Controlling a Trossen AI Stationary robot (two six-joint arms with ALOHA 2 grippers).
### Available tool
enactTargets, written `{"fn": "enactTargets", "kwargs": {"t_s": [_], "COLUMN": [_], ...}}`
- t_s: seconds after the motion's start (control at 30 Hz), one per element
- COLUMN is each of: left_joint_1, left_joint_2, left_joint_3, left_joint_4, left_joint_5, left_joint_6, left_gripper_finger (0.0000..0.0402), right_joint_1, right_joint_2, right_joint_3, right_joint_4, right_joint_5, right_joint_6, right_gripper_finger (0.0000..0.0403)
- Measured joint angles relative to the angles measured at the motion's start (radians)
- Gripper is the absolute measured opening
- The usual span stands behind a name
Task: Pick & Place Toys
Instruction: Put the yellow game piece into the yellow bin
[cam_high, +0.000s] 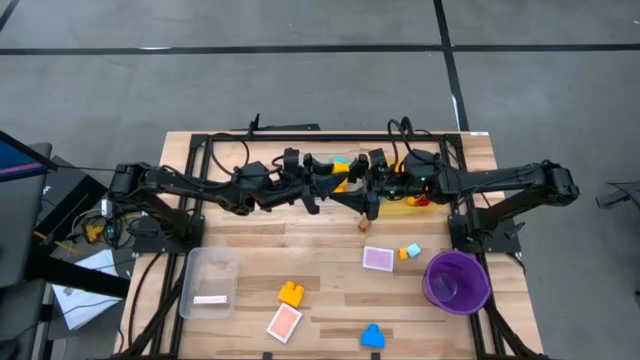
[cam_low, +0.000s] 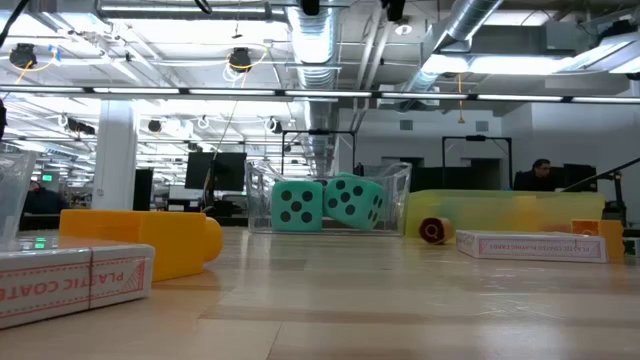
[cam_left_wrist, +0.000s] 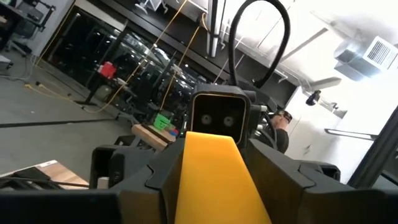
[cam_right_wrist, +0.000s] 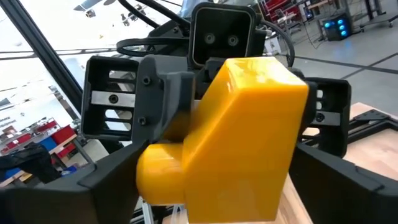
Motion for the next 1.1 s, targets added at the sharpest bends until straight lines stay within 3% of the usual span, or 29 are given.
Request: {"fn": "enactTargets", "kwargs": {"t_s": [0.17,0.4,0.57,0.8,1.1], "left_joint_1": [0.002,0.001,-0.001,-0.001,0.014], "left_joint_2": [-0.002,-0.001,0.000,-0.008,-0.134], "left_joint_3": [0.000,0.000,0.000,-0.001,-0.001], "left_joint_4": [0.004,-0.003,-0.001,-0.011,-0.030], "left_joint_5": [-0.007,0.001,0.012,0.009,-0.044], "left_joint_6": [0.006,0.004,0.000,-0.007,0.186], "left_gripper_finger": [0.0151,0.0158,0.0188,0.0193,0.0195], "right_joint_1": [-0.001,-0.001,0.001,0.000,0.000], "right_joint_2": [-0.003,-0.001,0.000,0.000,0.001], "right_joint_3": [0.000,0.000,0.000,0.000,0.000], "right_joint_4": [-0.011,-0.017,-0.018,-0.017,-0.040], "right_joint_5": [-0.001,-0.027,-0.030,-0.030,-0.030], "right_joint_6": [0.005,0.004,0.015,0.027,0.045], "right_gripper_finger": [0.0309,0.0271,0.0268,0.0266,0.0266]}}
